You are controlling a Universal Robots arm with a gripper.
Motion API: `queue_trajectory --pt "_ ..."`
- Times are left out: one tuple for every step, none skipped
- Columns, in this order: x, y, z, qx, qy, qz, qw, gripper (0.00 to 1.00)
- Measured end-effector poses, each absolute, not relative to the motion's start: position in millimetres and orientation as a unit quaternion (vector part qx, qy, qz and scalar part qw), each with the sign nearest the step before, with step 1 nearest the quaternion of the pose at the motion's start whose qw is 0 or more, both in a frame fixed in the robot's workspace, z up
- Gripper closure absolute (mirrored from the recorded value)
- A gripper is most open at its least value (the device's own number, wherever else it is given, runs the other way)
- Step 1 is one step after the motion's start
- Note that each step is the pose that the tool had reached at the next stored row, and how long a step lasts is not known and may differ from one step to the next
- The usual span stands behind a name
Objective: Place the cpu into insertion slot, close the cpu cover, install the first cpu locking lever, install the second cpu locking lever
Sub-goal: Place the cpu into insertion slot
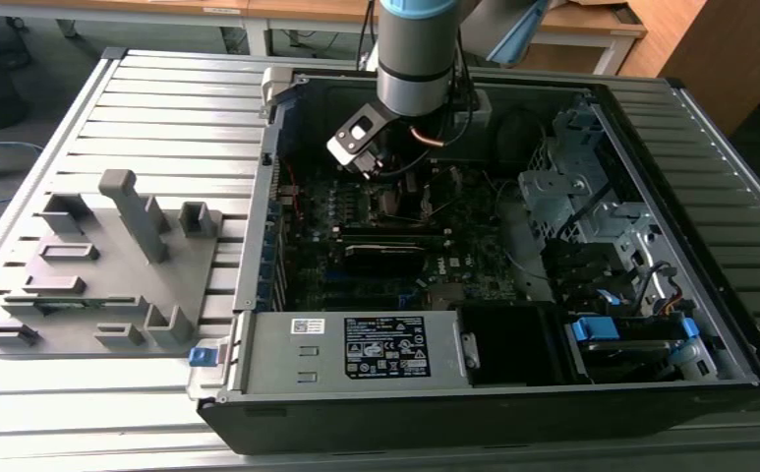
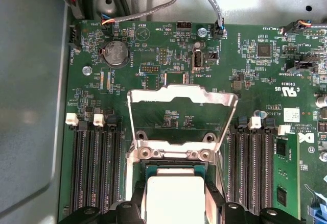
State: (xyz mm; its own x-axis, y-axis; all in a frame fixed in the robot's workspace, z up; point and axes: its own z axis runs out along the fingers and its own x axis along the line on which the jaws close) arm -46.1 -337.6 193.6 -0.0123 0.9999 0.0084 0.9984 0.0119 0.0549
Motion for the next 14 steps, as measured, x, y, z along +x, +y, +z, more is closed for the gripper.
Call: queue_trajectory --pt "-46.1 -337.7 193.3 0.703 0.711 0.022 0.016 0.46" --pt "-46.1 -337.7 193.2 0.703 0.711 0.022 0.016 0.46" --pt "-46.1 -337.7 193.2 0.703 0.711 0.022 0.016 0.46" --pt "-46.1 -337.7 193.2 0.703 0.711 0.022 0.016 0.46" --pt "-46.1 -337.7 193.1 0.703 0.711 0.022 0.016 0.46" --pt "-46.1 -337.7 193.1 0.703 0.711 0.022 0.016 0.46" --pt "-46.1 -337.7 193.0 0.703 0.711 0.022 0.016 0.46" --pt "-46.1 -337.7 193.0 0.703 0.711 0.022 0.016 0.46" --pt "-46.1 -337.6 193.1 0.703 0.711 0.022 0.016 0.46" --pt "-46.0 -337.6 193.5 0.703 0.711 0.023 0.016 0.46" --pt "-46.0 -337.6 194.1 0.703 0.711 0.023 0.016 0.46" --pt "-46.0 -337.6 194.6 0.703 0.711 0.023 0.016 0.46" --pt "-46.0 -337.6 194.9 0.703 0.711 0.022 0.016 0.46" --pt "-46.0 -337.6 194.9 0.703 0.711 0.022 0.016 0.46"
